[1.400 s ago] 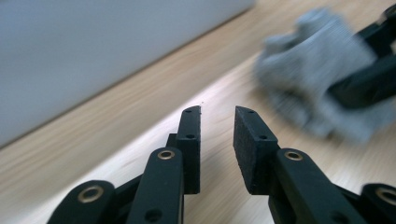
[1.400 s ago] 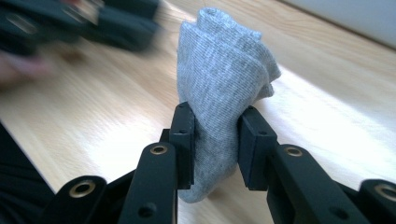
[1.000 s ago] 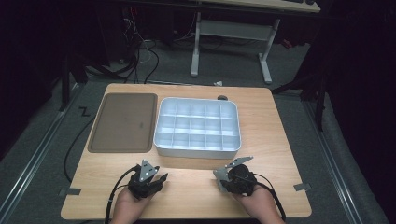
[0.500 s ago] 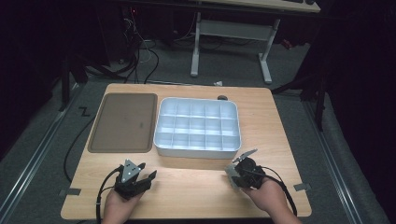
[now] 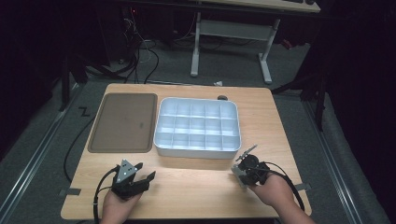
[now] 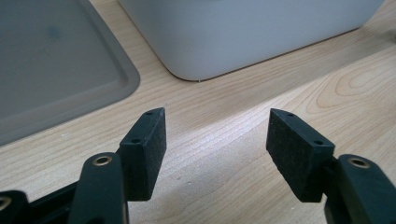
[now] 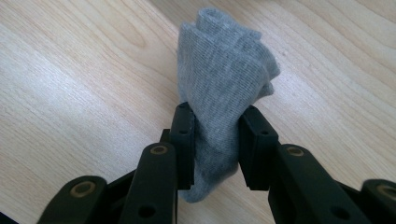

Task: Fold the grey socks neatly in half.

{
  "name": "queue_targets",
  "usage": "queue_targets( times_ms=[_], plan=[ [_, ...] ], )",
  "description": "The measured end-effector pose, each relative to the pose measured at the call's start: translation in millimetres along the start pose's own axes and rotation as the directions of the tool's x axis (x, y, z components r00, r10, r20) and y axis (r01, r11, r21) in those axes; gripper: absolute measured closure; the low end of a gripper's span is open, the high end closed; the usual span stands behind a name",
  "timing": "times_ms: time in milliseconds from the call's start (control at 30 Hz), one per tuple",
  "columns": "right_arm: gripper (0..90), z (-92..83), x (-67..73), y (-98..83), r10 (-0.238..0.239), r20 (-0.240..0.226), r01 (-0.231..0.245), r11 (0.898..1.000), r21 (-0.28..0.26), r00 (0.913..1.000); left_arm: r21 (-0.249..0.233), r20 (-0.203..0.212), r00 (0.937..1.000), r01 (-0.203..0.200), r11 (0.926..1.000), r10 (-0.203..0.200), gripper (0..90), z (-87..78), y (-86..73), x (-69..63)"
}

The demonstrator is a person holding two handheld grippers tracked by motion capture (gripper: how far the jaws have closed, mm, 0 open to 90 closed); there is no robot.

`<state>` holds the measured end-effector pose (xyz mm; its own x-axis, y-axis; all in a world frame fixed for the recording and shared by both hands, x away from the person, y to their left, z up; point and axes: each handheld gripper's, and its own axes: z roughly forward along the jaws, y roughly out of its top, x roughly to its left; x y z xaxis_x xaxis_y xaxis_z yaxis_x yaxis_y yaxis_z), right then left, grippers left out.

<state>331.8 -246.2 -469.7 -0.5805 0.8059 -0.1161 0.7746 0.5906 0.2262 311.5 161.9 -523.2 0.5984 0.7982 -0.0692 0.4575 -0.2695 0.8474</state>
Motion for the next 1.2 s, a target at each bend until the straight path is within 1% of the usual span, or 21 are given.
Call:
queue_targets(
  times_ms=[67, 133, 233, 267, 367, 533, 600, 633, 767, 833, 900, 933, 967, 1067, 1133, 1200],
  plan=[
    [70.6, -0.1, 0.2, 1.3, 0.000, 0.004, 0.000, 1.000, 0.015, 1.0000, 0.000, -0.001, 1.0000, -0.003, 1.0000, 0.003, 38.6, -0.2, -0.1, -0.7],
    [70.7, 0.1, -0.2, 3.1, -0.022, 0.009, 0.022, 0.999, 0.029, 0.9997, -0.001, -0.002, 0.9999, -0.010, 1.0000, 0.010, 38.4, -0.2, -0.2, -1.8],
    [70.5, 0.5, 0.7, 5.0, -0.033, 0.018, 0.033, 0.999, 0.044, 0.9993, 0.000, -0.004, 0.9999, -0.012, 0.9999, 0.012, 38.4, 0.7, -0.1, -2.1],
    [70.4, 0.6, 0.5, 5.4, -0.038, 0.018, 0.037, 0.998, 0.046, 0.9991, 0.003, -0.010, 0.9999, -0.010, 0.9999, 0.010, 38.4, 0.9, -0.3, -1.8],
    [70.4, 1.0, -0.3, 6.5, -0.033, 0.013, 0.032, 0.998, 0.055, 0.9994, -0.001, -0.006, 1.0000, 0.000, 1.0000, 0.000, 37.6, 0.1, -0.2, -0.9],
    [70.3, 0.8, -1.0, 9.1, -0.035, 0.008, 0.035, 0.997, 0.072, 0.9993, -0.005, 0.003, 0.9999, -0.011, 0.9999, 0.011, 35.3, -2.4, 0.4, -0.8],
    [70.3, -0.7, -0.7, 11.1, -0.039, 0.013, 0.038, 0.996, 0.077, 0.9991, -0.014, 0.009, 0.9999, -0.004, 0.9999, 0.004, 35.1, -3.1, 0.5, -1.2],
    [70.3, -3.0, -1.3, 12.5, -0.044, 0.011, 0.043, 0.997, 0.071, 0.9990, -0.016, 0.008, 0.9999, -0.006, 0.9998, 0.006, 35.1, -3.6, 0.8, -1.4],
    [70.3, -12.2, -3.8, 15.5, -0.034, 0.001, 0.034, 0.998, 0.044, 0.9994, -0.027, 0.009, 0.9999, -0.010, 0.9996, 0.010, 35.0, -4.6, 1.1, -1.3],
    [70.3, -18.6, -5.3, 16.9, -0.020, -0.007, 0.020, 0.999, 0.033, 0.9998, -0.023, 0.012, 0.9999, -0.012, 0.9997, 0.012, 35.1, -4.2, 0.9, -0.8],
    [70.3, -23.2, -7.3, 18.2, -0.013, -0.019, 0.013, 1.000, 0.020, 0.9997, -0.024, 0.013, 0.9999, -0.006, 0.9997, 0.006, 35.1, -3.8, 0.5, -0.6],
    [70.3, -25.8, -9.3, 19.4, -0.019, -0.021, 0.019, 1.000, 0.015, 0.9996, -0.024, 0.013, 0.9999, -0.005, 0.9997, 0.006, 35.1, -4.0, 0.4, -0.4],
    [70.2, -28.1, -10.4, 20.7, -0.011, -0.024, 0.012, 1.000, 0.011, 0.9997, -0.026, 0.014, 0.9999, -0.004, 0.9996, 0.004, 35.1, -4.5, 0.4, -0.4],
    [70.2, -35.2, -13.4, 25.9, -0.017, -0.027, 0.018, 1.000, 0.011, 0.9995, -0.026, 0.013, 0.9999, -0.001, 0.9997, 0.001, 35.1, -4.9, 0.4, 0.0],
    [70.2, -41.0, -14.0, 30.9, -0.034, -0.027, 0.034, 0.999, 0.007, 0.9991, -0.026, 0.014, 0.9999, 0.003, 0.9997, -0.003, 35.0, -4.7, 0.2, 0.8],
    [70.2, -45.8, -13.9, 35.5, -0.041, -0.028, 0.041, 0.999, 0.005, 0.9988, -0.028, 0.014, 0.9999, 0.007, 0.9996, -0.006, 34.8, -4.8, 0.1, 1.4]
  ],
)
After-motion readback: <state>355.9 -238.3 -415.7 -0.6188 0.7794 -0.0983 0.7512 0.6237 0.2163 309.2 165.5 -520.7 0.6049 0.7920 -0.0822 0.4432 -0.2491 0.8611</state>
